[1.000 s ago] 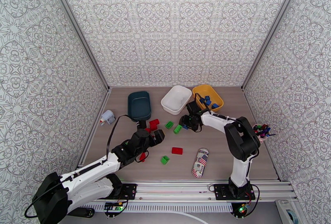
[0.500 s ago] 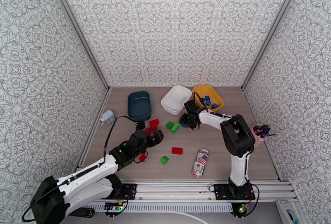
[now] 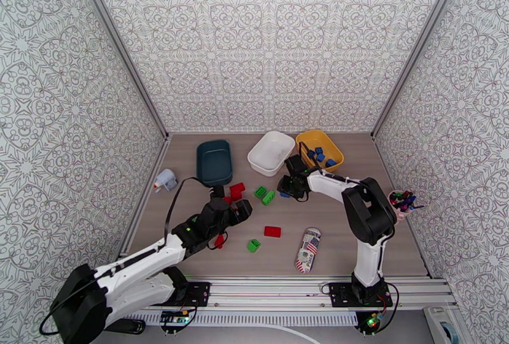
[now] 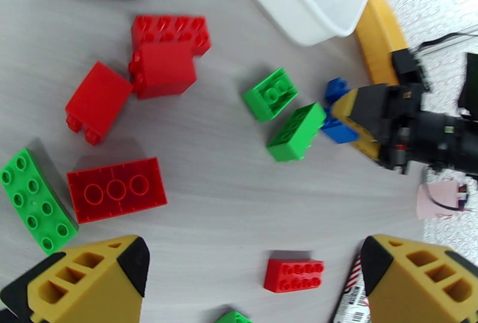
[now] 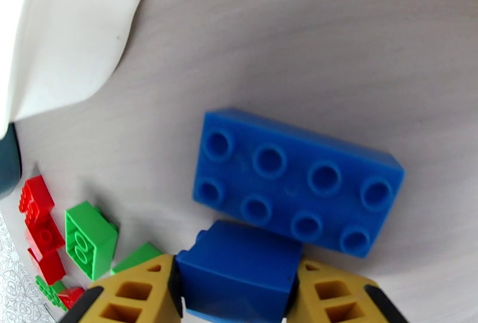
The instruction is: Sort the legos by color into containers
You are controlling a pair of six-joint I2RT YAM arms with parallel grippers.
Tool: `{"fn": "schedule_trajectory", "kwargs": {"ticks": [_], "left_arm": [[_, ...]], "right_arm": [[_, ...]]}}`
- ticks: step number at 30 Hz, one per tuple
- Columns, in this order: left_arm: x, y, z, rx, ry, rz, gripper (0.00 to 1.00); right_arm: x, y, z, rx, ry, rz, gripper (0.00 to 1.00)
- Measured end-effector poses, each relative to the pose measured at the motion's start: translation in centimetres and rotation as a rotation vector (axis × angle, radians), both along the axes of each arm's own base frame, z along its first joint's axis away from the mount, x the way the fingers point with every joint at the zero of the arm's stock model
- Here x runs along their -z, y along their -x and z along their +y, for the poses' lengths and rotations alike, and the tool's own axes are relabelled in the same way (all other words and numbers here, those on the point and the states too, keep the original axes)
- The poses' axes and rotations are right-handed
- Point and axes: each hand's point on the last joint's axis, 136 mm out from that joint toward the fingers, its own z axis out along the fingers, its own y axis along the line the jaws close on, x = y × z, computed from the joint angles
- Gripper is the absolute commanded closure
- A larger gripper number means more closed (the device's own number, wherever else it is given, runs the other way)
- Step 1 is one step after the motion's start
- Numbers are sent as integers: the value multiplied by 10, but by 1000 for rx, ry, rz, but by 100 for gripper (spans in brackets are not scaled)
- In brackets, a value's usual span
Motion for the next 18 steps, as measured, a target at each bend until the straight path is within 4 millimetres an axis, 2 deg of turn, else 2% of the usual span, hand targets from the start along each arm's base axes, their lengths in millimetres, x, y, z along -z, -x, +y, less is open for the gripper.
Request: {"fn": "schedule_trajectory", "kwargs": {"ticks": [4,11,14,18], "left_arm": [[2,-10,-17,43,-13,31,1],[-15,-43,-71,153,0,20,2],[-23,-56,-99,213,14,7,2],[-34,-71,-127,269,33,-13,2]], "right_arm": [[-13,6,-4,-11,-3,-24,72],[-42,6,-8,-12,-17,-86,73],[-47,6,-12,-9,-21,-97,73],[-48,2,-27,16,-14,-94,73]]}}
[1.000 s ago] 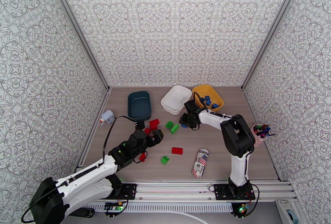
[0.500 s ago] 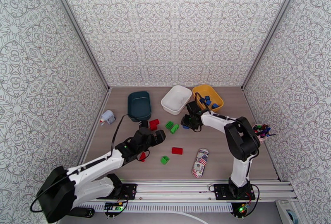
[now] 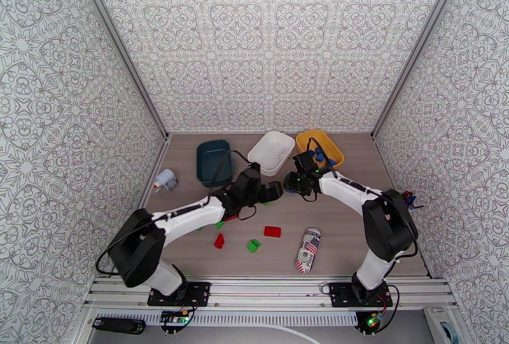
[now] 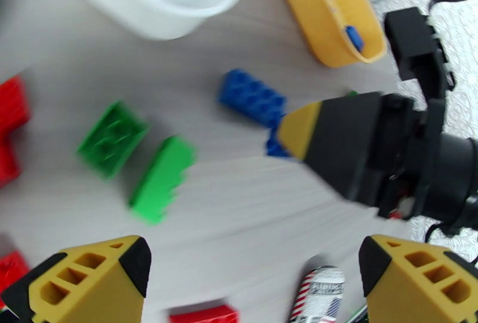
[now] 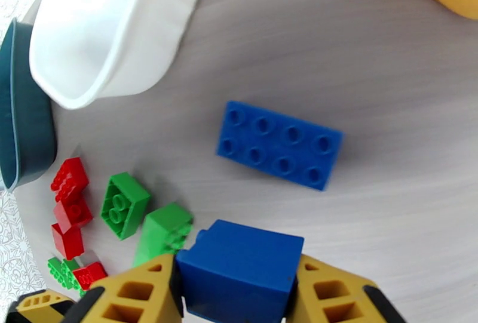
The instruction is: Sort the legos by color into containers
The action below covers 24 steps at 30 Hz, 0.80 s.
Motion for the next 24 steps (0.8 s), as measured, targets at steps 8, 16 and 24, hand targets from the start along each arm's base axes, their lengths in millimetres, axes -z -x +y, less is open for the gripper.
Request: {"fn": "schedule_trajectory", "kwargs": {"ticks": [8,16,24], "left_arm": [[-32,-37,-50,92,63,-54,2],[-68,-57,-63,110,101,-119,2],[-54,-46,-56,111,69,-95,2]], "right_arm": [[-17,-22,-50,76,0,-18,72],[-73,-82,-111,176,9,-129,66],[-87,-127,-142,199,87,-144,40]]}}
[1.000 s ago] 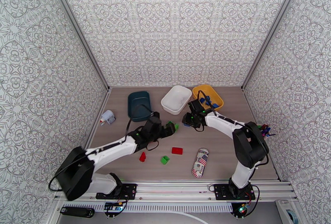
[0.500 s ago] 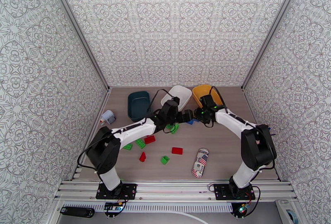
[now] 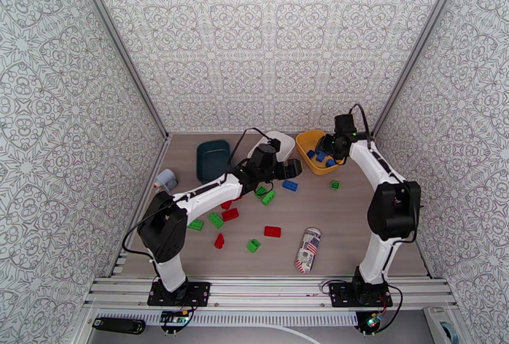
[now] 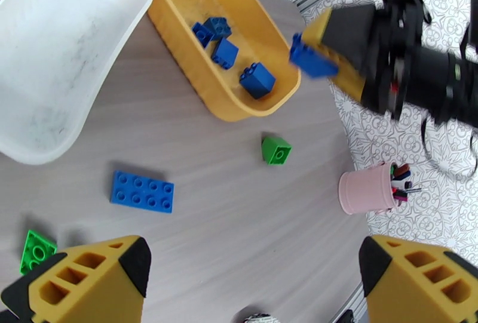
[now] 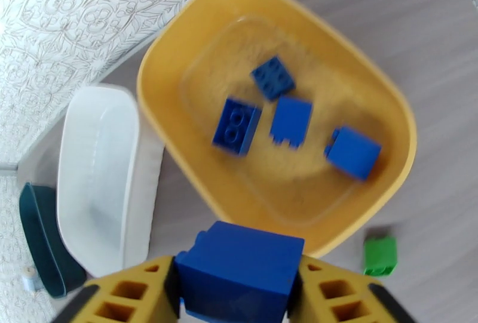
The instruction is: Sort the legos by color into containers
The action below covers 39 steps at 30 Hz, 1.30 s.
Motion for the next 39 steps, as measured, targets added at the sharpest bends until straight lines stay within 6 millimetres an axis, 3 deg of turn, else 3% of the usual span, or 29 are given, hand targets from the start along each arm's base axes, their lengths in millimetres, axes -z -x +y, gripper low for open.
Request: {"fn": "schedule_trajectory", "kwargs": {"ticks": [7,12,18,22,27,32,39], "left_arm": [[6,25,31,-44,-43,0,1],[8,37,56,-98,-65,-11,1],[20,46,83,-165,-123,-5,1],[14,46,98,-212,-139,-19,1],[9,50,116,-265,-147,-26,1],[32,65,132,-287,-174,18,1],[65,90,158,-331,-197,85,1]], "right_arm": [[15,7,-5,-15,44,53,31],[20,29,-3,-30,55,77,29],[10,54,30,-112,65,56,25],[11,70,59,-186,72,52,25],[33,90,91,-256,75,88,23],[56,98,118,-318,93,131,24],[97,117,125,-389,195,211,23]]}}
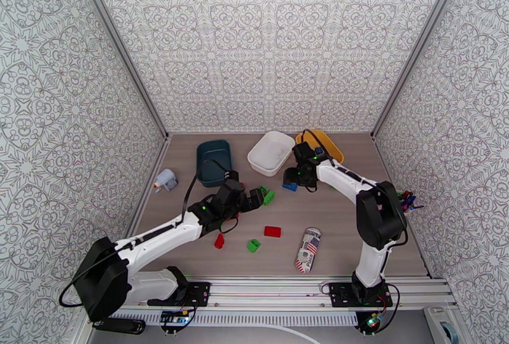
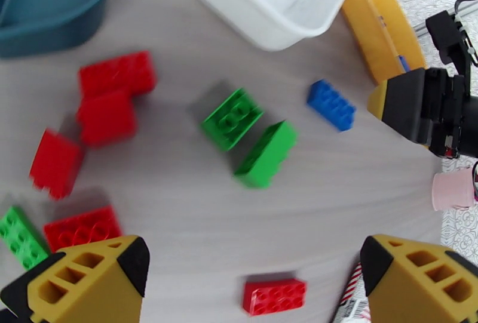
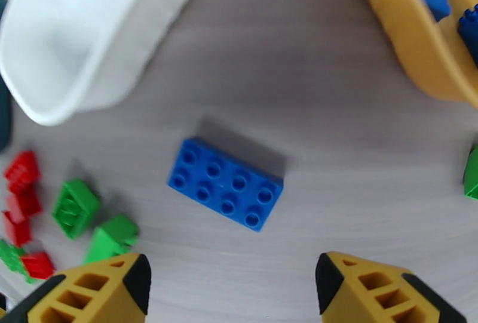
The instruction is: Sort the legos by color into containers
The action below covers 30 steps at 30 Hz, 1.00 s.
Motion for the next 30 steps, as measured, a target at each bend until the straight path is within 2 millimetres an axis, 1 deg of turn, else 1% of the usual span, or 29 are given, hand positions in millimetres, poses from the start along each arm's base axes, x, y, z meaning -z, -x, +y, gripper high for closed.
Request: {"fn": "schedule_trajectory", "kwargs": {"ticks": [5,12,14,20,27,30], "left_arm": [[4,7,7,-16,14,9,1],[4,11,10,-30,33,13,1],[5,13,12,-32,35,14,1],[3,16,15,-35,45,7,1],[-3,17,16,-40,63,-3,1],[-1,19,17,-45,63,4,1]], "right_arm": [[27,14,-8,-27,74,57,23],[55,16,-13,-38,128,108,25],[56,14,-14,-39,144,115,25],[53,-11,-5,-37,144,77,25],[48,-40,-1,-19,129,57,27],[46,-54,-1,-18,127,46,30]]}}
